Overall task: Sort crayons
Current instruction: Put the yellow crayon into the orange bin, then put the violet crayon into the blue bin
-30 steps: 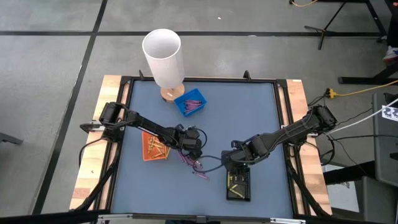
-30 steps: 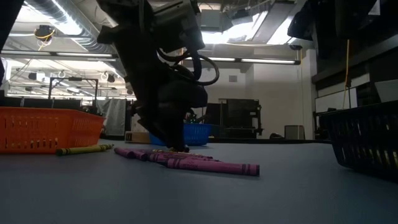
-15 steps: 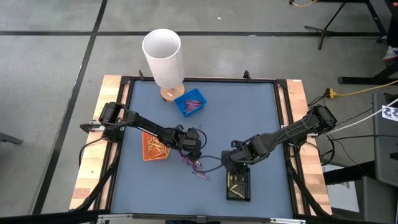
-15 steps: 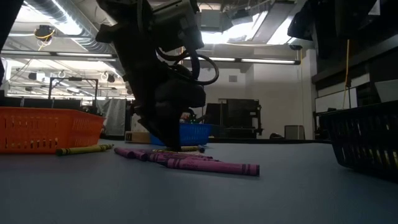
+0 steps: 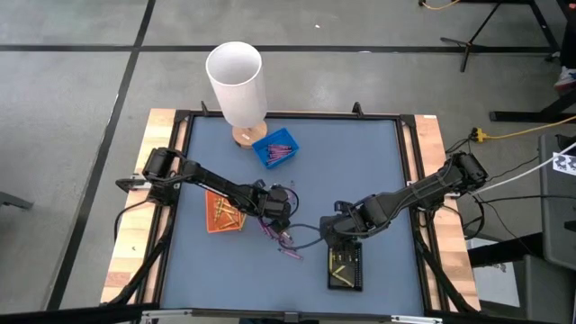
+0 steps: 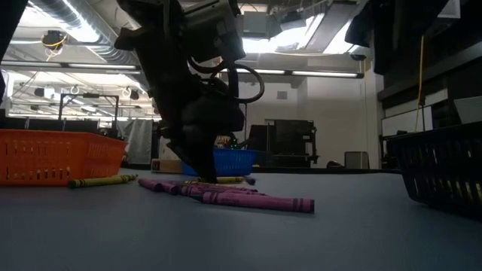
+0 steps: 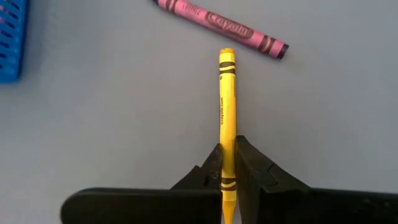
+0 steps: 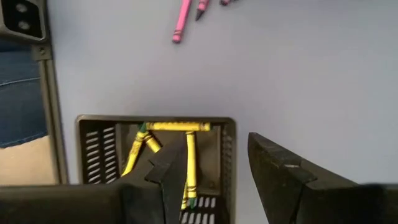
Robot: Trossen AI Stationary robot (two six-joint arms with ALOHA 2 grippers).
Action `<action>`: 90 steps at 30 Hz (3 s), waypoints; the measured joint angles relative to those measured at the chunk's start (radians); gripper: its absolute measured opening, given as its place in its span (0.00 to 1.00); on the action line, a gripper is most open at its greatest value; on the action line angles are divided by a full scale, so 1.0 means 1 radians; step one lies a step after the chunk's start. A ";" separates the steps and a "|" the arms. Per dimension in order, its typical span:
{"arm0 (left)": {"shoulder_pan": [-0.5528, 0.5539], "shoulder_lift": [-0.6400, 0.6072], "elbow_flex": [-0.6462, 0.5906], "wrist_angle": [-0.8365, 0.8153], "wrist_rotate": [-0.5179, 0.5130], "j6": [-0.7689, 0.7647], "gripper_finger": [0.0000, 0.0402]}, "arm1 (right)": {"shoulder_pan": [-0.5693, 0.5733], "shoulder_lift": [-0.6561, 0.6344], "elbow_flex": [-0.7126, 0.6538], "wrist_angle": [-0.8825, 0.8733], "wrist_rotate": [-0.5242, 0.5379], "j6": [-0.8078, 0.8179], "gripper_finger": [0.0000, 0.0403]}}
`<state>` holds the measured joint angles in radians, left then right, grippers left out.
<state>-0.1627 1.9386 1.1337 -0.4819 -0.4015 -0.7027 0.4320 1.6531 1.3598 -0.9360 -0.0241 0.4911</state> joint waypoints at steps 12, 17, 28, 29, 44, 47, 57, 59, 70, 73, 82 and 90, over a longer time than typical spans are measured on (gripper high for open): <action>0.002 -0.065 -0.007 -0.039 -0.033 0.070 0.01 | 0.000 0.000 0.000 0.014 0.043 0.000 0.42; 0.002 -0.135 -0.004 -0.106 -0.046 0.088 0.01 | 0.000 0.000 0.000 0.032 0.044 -0.001 0.42; -0.001 -0.341 -0.002 -0.296 -0.022 0.080 0.01 | 0.000 0.000 0.000 0.058 0.126 -0.003 0.42; -0.001 -0.356 -0.002 -0.309 -0.009 0.080 0.01 | 0.000 0.000 0.000 0.061 0.141 -0.003 0.42; -0.098 -0.469 -0.001 -0.686 0.135 -0.053 0.02 | 0.000 0.000 0.000 0.222 0.498 -0.003 0.42; -0.130 -0.469 -0.001 -0.743 0.135 -0.145 0.02 | 0.000 0.000 0.000 0.237 0.539 -0.003 0.42; -0.216 -0.468 -0.001 -0.824 0.095 -0.419 0.03 | -0.072 0.000 0.000 0.239 0.574 -0.002 0.42; -0.228 -0.468 -0.001 -0.825 0.075 -0.421 0.05 | -0.097 0.000 0.000 0.240 0.574 -0.002 0.42; -0.254 -0.468 -0.001 -0.823 0.061 -0.423 0.21 | -0.199 0.019 0.001 0.274 0.573 0.005 0.42; -0.253 -0.468 -0.001 -0.817 -0.001 -0.417 0.24 | -0.219 0.051 0.002 0.328 0.570 0.007 0.42; -0.253 -0.468 -0.001 -0.814 -0.053 -0.413 0.25 | -0.266 0.197 0.000 0.432 0.564 0.050 0.42; -0.258 -0.468 -0.001 -0.810 -0.053 -0.413 0.25 | -0.316 0.298 0.000 0.456 0.563 0.189 0.42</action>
<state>-0.4206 1.4708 1.1324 -1.2919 -0.4545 -1.1154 0.1161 1.9512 1.3602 -0.4802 0.5390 0.6799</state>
